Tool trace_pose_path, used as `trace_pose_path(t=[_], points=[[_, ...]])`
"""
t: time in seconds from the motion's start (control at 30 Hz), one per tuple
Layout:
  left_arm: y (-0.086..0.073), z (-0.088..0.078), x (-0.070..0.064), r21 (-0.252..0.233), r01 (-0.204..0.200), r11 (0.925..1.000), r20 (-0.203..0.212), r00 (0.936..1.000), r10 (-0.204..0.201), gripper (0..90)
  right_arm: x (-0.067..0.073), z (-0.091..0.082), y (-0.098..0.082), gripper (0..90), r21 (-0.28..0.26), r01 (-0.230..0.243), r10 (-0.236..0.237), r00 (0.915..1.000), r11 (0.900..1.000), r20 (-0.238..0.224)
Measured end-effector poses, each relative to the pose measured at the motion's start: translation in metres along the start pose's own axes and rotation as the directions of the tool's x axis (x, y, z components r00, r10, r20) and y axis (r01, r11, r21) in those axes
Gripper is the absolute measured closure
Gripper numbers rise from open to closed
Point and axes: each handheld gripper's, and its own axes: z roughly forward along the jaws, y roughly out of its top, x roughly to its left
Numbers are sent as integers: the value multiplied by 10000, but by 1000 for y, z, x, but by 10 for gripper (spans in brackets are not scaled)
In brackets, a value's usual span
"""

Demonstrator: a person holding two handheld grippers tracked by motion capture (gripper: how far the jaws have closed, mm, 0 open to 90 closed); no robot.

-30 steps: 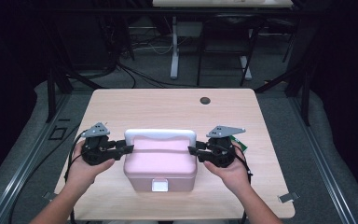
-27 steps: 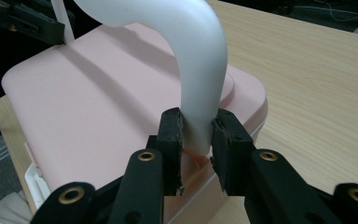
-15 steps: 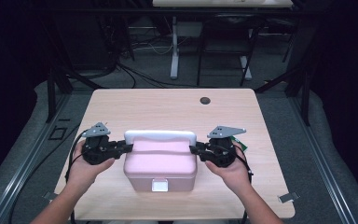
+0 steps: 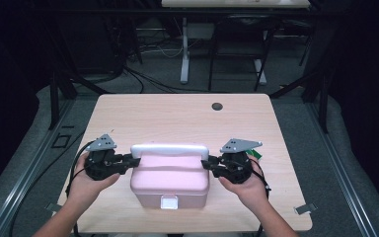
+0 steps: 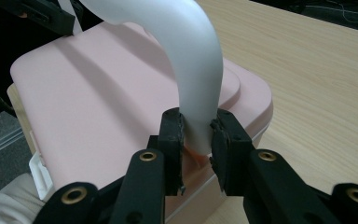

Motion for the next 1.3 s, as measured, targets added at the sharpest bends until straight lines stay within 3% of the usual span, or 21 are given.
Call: trace_pose_path(t=[0.57,0.63,0.83,1.1,1.3], points=[[22,-9,7,-86,476,9988,212,9986,-474,732,-7,-6,18,746,-390,-439,428,9987,9983,-275],[24,-9,8,-89,546,9985,250,9982,-544,733,-7,-6,20,746,-400,-463,458,9988,9981,-146],[28,-11,10,-79,538,9985,227,9983,-536,731,-10,-5,25,746,-434,-557,547,9982,9975,-252],[28,-15,13,-292,621,9976,284,9977,-612,718,-11,-6,28,750,-611,-965,948,9951,9935,-296],[22,-30,13,-457,504,9977,240,9985,-494,713,-12,-6,28,750,-564,-1127,1109,9932,9920,-348]])
